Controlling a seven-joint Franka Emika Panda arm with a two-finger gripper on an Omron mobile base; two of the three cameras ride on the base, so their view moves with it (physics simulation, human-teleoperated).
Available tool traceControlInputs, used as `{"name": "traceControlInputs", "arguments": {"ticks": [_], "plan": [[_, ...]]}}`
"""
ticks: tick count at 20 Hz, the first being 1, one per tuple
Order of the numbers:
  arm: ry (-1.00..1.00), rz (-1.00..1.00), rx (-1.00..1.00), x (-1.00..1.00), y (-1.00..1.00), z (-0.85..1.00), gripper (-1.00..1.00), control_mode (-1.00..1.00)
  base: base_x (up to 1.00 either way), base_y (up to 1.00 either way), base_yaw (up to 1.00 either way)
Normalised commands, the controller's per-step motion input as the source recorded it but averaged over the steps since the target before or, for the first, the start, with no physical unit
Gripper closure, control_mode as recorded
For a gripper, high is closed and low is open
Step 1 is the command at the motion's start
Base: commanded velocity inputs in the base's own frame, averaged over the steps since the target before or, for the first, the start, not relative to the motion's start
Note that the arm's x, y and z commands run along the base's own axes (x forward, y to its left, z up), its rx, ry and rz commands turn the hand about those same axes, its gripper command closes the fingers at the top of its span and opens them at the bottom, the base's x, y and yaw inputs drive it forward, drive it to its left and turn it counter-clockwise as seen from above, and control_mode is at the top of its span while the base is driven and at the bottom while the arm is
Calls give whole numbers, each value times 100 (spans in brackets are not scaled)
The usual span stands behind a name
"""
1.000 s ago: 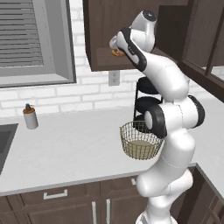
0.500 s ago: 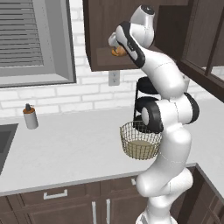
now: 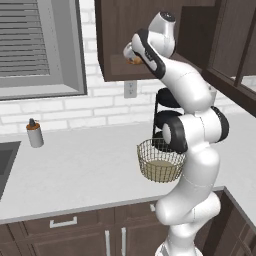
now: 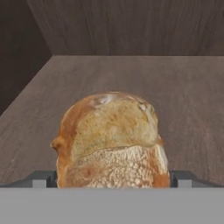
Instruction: Open the cabinet, pick up the bread from the cabinet and place it in the basket. Then move the basket to the dining counter.
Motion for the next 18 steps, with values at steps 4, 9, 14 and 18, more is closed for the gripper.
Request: {"name": "traceControlInputs", "arguments": {"ticks": [4, 9, 14, 18], "plan": [[-2, 2, 0, 4, 1, -31, -100, -100, 0, 0, 0], [-2, 0, 0, 7, 1, -12, -100, -100, 0, 0, 0], [0, 0, 0, 7, 8, -6, 100, -100, 0, 0, 0], [-4, 0, 0, 1, 7, -3, 100, -100, 0, 0, 0]]}}
